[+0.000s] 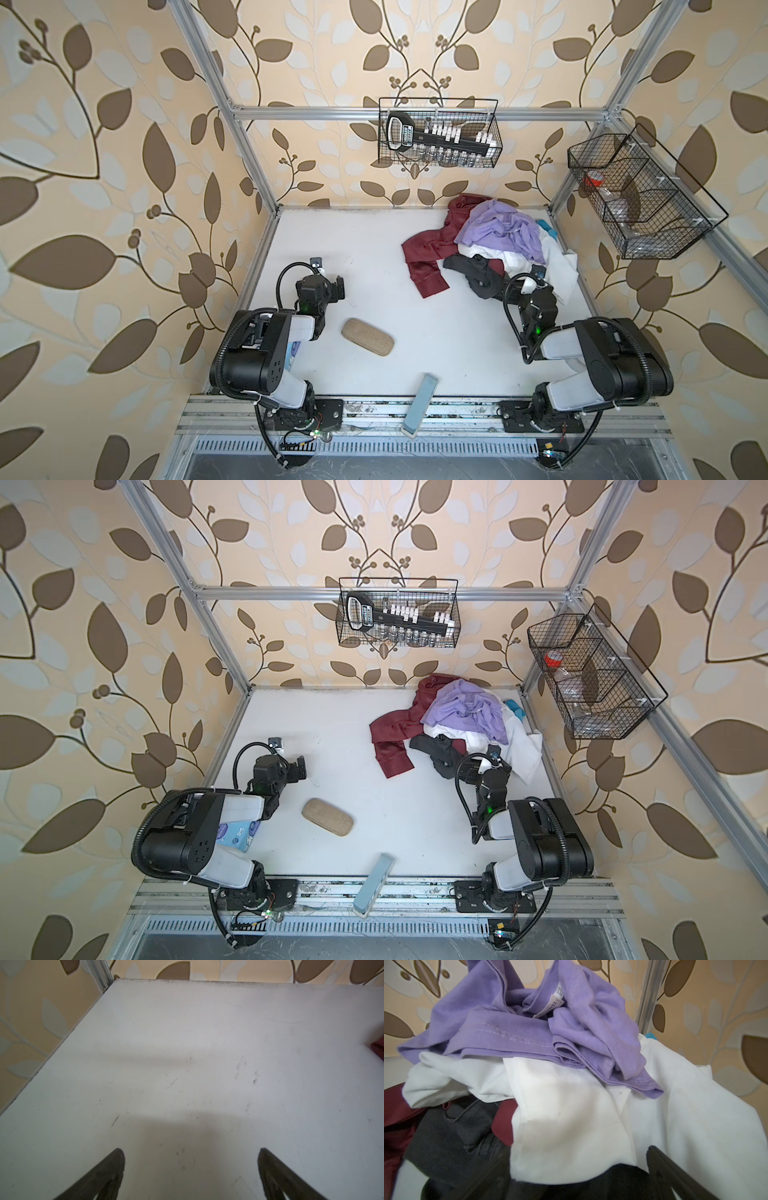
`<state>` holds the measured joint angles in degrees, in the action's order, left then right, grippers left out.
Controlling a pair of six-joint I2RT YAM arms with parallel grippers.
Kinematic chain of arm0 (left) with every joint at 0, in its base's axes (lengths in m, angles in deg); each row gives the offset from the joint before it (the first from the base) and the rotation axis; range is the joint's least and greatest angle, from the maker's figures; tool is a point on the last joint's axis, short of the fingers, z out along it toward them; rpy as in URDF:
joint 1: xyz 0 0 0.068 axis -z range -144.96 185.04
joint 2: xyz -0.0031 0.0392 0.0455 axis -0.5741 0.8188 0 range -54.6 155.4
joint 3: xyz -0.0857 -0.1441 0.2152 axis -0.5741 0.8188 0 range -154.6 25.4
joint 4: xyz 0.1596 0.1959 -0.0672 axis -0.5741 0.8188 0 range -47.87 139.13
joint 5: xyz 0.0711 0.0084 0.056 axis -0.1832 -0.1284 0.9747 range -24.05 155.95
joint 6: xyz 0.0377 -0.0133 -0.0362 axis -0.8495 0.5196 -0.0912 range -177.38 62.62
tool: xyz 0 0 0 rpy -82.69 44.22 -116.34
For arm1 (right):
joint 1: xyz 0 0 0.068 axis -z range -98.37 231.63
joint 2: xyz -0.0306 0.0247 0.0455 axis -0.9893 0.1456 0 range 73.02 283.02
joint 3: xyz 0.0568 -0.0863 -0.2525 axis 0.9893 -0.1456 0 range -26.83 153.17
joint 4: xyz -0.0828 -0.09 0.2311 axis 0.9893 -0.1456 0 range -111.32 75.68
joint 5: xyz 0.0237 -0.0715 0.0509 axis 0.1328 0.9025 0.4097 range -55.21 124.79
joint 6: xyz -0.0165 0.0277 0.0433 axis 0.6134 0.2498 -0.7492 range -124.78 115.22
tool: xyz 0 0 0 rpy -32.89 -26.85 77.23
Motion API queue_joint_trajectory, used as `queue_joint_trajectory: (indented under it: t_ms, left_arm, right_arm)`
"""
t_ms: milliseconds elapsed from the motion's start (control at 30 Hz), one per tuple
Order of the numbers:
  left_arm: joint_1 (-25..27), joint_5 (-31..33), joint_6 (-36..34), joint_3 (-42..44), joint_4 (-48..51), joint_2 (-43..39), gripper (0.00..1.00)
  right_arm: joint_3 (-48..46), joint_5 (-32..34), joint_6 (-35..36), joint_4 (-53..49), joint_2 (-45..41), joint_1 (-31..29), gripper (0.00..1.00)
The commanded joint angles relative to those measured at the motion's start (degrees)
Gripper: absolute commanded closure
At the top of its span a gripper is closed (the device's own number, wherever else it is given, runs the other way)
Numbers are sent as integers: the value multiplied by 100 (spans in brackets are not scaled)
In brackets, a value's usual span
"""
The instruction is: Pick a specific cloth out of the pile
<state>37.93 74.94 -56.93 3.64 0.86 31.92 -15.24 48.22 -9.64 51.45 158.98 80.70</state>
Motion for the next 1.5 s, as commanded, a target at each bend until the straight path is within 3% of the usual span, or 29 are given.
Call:
queue_joint_trajectory:
  t_ms: [0,133,200,267,467,567,700,933,1067,1200,1467]
  left_arm:
    - [-65,-100,69,-66,-82,-47,1]
    - [-69,-117,75,-41,-108,-80,1]
    - [-65,-75,67,-26,-114,-124,1]
    - [-69,8,127,-254,483,-335,1]
    - [-70,-226,141,-294,1517,-1629,1]
    - [-70,-818,157,-455,2340,-2491,1]
    - [-68,-2164,216,-824,3336,-3388,1]
    - [-35,-4568,641,-960,3743,-3758,1]
    - [86,-5578,679,-872,3442,-3623,1]
    - [202,-6414,493,-839,3347,-3444,1]
    - [429,-6757,-51,-1029,3862,-3197,1]
  right_arm:
    - [72,-86,-6,91,-35,31,0]
    - [139,221,-56,-95,-189,-33,0]
    - [372,418,-50,-825,-517,-118,0]
    - [626,587,-195,-1673,-807,-161,0]
    - [1329,736,-547,-3797,-1416,-210,0]
    - [1627,803,-690,-4621,-1771,-237,0]
    - [2224,670,-814,-5690,-2225,-258,1]
    - [3384,-299,-939,-7120,-2546,-519,0]
    - [4250,-463,-851,-7658,-2067,-1184,0]
    - [5292,-353,-536,-8026,-1011,-1872,0]
    - [7647,-195,-256,-8831,1559,-2199,1]
